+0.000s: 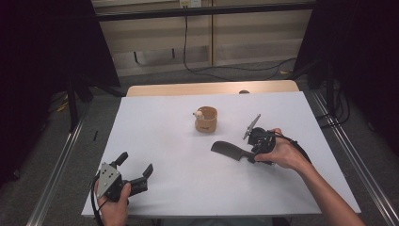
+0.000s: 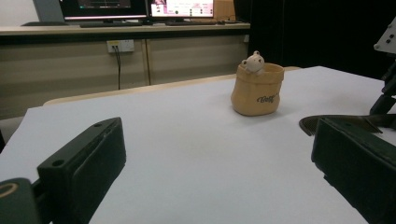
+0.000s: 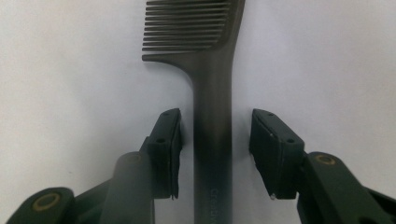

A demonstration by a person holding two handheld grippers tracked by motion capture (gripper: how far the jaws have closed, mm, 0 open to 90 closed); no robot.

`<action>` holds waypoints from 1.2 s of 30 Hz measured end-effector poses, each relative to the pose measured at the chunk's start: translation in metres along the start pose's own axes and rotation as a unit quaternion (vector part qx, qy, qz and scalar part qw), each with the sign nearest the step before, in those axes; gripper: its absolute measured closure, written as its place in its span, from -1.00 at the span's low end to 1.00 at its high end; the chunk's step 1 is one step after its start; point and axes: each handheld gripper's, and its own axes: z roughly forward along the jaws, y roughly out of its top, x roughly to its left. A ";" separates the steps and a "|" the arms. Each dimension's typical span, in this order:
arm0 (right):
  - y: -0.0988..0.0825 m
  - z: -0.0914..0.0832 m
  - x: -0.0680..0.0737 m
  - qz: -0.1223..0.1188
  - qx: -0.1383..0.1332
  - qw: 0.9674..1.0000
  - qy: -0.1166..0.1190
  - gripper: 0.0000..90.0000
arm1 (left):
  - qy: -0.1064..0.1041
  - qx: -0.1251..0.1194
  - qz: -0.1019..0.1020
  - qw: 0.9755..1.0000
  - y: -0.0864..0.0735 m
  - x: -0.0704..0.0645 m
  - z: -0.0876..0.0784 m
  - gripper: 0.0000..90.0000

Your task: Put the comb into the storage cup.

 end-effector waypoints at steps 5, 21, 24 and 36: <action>0.003 0.000 -0.001 0.001 0.013 1.000 0.001 0.29 | -0.001 0.000 -0.001 1.000 0.000 0.000 0.000 -0.93; 0.007 0.000 -0.002 0.001 0.026 1.000 0.002 0.55 | -0.002 0.007 0.003 1.000 -0.001 0.001 0.000 -0.93; 0.008 0.000 -0.002 -0.002 0.028 1.000 0.003 0.61 | -0.002 0.007 0.001 1.000 -0.001 0.001 0.000 -0.93; 0.010 0.000 0.000 0.000 0.036 0.999 -0.005 0.63 | -0.002 0.008 0.000 1.000 -0.001 0.002 0.001 -0.93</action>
